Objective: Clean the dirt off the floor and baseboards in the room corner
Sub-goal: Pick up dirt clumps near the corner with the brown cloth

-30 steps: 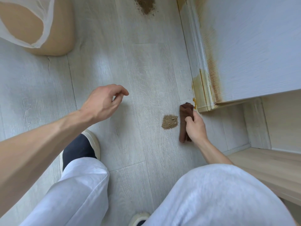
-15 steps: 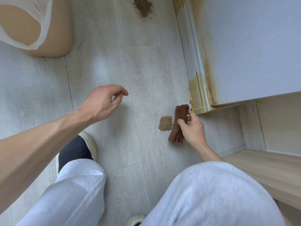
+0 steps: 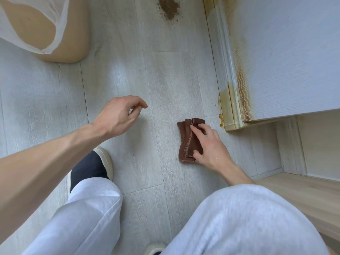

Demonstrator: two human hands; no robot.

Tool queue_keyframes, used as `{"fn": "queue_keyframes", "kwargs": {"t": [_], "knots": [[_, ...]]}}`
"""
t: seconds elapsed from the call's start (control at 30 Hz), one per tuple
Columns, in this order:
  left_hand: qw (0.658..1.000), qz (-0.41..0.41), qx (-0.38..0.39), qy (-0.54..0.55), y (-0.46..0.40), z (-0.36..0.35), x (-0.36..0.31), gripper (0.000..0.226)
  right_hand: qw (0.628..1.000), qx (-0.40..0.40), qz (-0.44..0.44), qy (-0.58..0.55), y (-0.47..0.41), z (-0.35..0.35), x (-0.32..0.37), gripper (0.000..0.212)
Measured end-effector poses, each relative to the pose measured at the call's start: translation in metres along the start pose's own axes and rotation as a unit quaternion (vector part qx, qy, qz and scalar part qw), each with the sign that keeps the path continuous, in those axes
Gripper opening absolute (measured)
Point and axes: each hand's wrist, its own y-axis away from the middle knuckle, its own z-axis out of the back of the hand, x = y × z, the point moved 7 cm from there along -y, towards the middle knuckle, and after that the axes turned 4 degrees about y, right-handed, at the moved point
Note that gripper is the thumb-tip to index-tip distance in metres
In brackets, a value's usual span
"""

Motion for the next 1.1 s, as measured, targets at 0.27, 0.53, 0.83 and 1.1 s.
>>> {"fn": "queue_keyframes", "kwargs": {"t": [0.27, 0.53, 0.83, 1.1], "knots": [[1.000, -0.001, 0.007, -0.006, -0.001, -0.003, 0.001, 0.026, 0.987, 0.068, 0.020, 0.147, -0.018, -0.004, 0.019, 0.112], [1.000, 0.008, 0.020, -0.014, -0.006, -0.007, 0.000, 0.027, 0.985, 0.058, 0.025, 0.162, -0.026, -0.005, 0.036, 0.088], [1.000, 0.012, 0.013, -0.002, -0.007, -0.003, -0.005, 0.027, 0.986, 0.041, 0.054, 0.151, -0.015, -0.019, 0.039, 0.045], [1.000, 0.014, 0.003, 0.010, 0.003, 0.003, 0.002, 0.026, 0.995, 0.019, 0.045, 0.089, -0.021, -0.013, 0.032, 0.040]]}}
